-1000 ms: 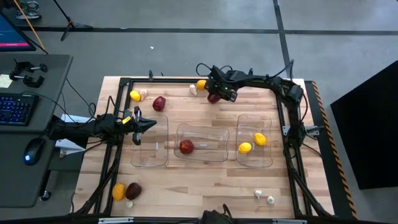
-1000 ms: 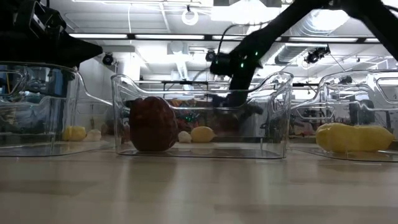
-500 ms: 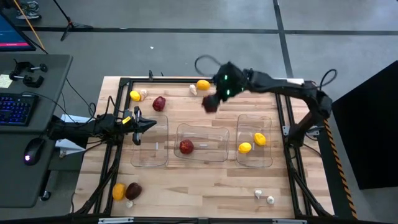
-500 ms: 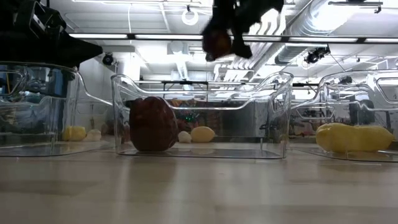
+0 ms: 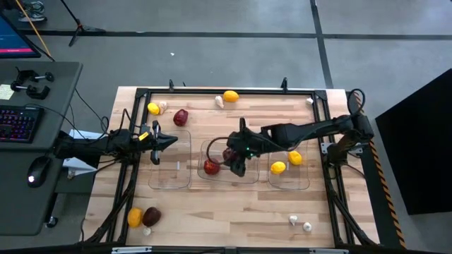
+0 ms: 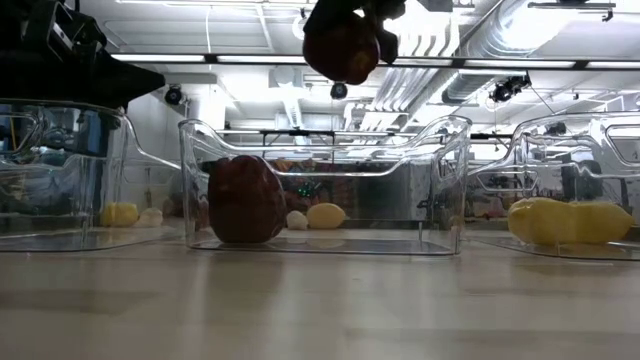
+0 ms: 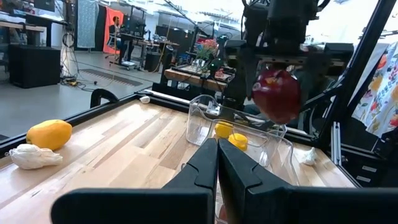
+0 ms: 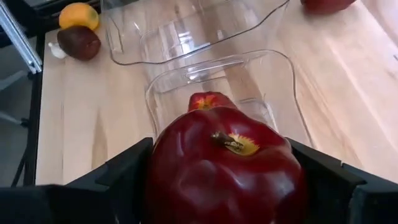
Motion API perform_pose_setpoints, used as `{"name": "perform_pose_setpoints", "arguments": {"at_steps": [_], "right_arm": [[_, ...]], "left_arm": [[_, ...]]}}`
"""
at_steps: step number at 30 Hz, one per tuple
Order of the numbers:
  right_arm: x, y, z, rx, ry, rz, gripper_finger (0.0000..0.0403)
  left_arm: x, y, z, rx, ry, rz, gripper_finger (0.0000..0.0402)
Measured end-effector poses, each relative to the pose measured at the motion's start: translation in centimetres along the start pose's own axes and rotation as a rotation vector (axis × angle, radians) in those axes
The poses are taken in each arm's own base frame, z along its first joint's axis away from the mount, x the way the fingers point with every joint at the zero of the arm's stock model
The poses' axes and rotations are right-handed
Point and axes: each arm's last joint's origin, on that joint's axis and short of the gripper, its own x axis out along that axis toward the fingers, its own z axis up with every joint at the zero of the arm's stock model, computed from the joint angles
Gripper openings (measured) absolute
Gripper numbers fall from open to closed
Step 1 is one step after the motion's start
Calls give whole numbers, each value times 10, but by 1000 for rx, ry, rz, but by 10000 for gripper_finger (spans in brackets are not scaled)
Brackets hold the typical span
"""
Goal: Sort produce into baskets
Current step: Put the top right red apple into the center transparent bin, then put the top red apple into the center transparent bin
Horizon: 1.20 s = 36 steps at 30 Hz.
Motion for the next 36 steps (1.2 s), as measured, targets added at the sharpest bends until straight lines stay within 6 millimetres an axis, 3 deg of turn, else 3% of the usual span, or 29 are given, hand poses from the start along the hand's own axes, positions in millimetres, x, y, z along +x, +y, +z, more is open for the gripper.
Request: {"name": "perform_pose_setpoints", "arguments": {"at_steps": [6,26,29,34,36], "right_arm": [[0,-6,0,102,-21,-96,300],[11,-7,0,282,-7,-68,301],[18,-9,-2,349,22,-70,316],[30,-14,-6,370,85,-54,384],[31,-18,-4,378,80,-57,392]], "left_arm": [[0,0,0,0,-1,0,0],[0,0,0,0,0,0,0],[0,0,0,0,-1,0,0],[0,0,0,1,3,1,0],[0,0,0,0,2,0,0]]}}
